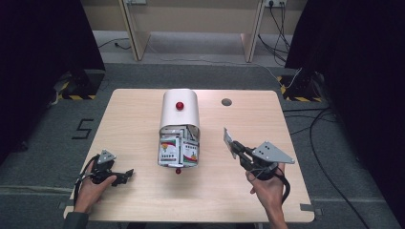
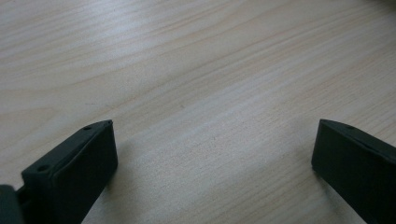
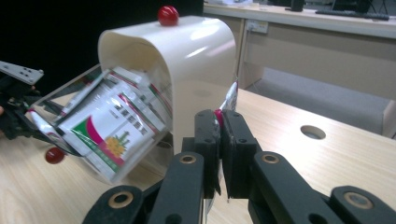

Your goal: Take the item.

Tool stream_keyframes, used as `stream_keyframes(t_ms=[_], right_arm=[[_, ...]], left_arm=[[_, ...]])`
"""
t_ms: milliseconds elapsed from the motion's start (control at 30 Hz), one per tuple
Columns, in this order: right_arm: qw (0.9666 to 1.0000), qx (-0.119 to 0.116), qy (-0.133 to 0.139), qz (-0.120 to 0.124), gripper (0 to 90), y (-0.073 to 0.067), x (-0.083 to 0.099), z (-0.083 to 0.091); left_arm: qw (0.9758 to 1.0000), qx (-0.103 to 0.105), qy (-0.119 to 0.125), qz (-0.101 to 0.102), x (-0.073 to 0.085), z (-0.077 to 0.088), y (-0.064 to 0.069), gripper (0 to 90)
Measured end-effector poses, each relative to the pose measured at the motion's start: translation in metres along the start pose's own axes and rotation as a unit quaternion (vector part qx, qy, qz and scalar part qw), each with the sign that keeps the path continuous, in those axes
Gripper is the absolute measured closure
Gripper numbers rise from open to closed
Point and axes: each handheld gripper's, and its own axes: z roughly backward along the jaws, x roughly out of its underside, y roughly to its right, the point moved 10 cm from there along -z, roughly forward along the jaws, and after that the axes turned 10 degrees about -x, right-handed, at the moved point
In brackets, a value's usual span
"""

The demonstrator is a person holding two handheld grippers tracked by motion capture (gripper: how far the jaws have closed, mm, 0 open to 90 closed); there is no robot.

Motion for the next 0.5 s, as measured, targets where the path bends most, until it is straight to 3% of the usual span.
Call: stream_keyframes(t_ms=[500], right_arm=[[0.999,0.026,-0.023,-0.026,86.1,0.03,0.026,-0.006]], left_arm=[[1.0,0.0,0.0,0.0,0.0,0.0,0.0,0.0]])
